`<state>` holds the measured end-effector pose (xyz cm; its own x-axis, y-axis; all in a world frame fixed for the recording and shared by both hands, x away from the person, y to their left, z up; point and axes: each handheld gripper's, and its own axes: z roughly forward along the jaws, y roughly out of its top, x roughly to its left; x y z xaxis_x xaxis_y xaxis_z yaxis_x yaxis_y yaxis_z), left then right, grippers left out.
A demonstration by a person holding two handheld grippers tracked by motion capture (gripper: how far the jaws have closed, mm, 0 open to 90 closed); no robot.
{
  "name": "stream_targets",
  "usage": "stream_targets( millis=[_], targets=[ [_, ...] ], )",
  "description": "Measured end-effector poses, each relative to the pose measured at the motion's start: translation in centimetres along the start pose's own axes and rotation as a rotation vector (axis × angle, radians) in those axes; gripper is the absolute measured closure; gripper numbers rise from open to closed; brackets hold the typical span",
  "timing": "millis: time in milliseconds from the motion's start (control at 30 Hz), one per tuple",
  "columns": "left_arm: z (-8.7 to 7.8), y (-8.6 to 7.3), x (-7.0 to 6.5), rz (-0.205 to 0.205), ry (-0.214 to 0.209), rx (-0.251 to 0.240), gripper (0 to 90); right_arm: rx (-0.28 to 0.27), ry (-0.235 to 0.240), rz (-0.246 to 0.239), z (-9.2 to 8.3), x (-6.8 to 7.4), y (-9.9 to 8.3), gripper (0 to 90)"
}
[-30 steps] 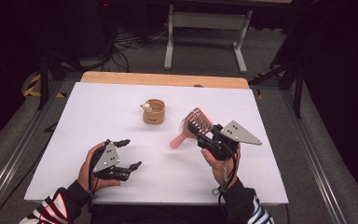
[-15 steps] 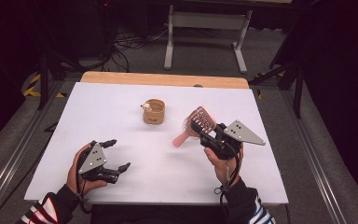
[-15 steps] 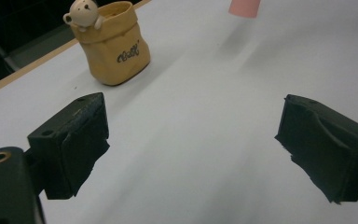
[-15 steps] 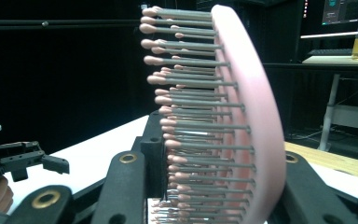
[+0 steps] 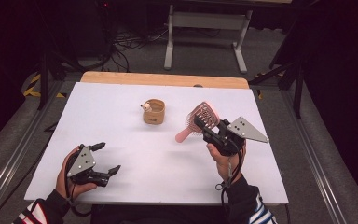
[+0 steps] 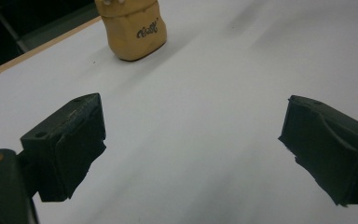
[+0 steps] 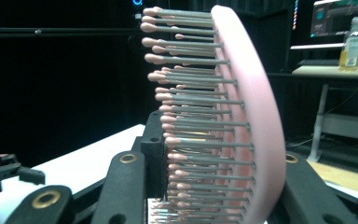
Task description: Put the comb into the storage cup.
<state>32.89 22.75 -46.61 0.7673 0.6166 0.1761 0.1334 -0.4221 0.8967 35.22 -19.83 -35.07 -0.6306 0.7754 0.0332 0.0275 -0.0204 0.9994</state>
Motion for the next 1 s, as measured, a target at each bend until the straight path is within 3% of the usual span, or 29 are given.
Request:
stream_targets(
  millis=[533, 1000],
  targets=[
    [-1.2, -0.9, 0.2, -0.016, 0.023, 0.009, 7.5, -0.047, -0.034, -0.028, 0.9, -1.1, 1.4, 63.1],
    [-1.1, -0.9, 0.0, -0.018, 0.018, -0.005, 6.7, -0.082, -0.035, -0.030, 3.2, -1.1, 2.8, 63.1]
  ],
)
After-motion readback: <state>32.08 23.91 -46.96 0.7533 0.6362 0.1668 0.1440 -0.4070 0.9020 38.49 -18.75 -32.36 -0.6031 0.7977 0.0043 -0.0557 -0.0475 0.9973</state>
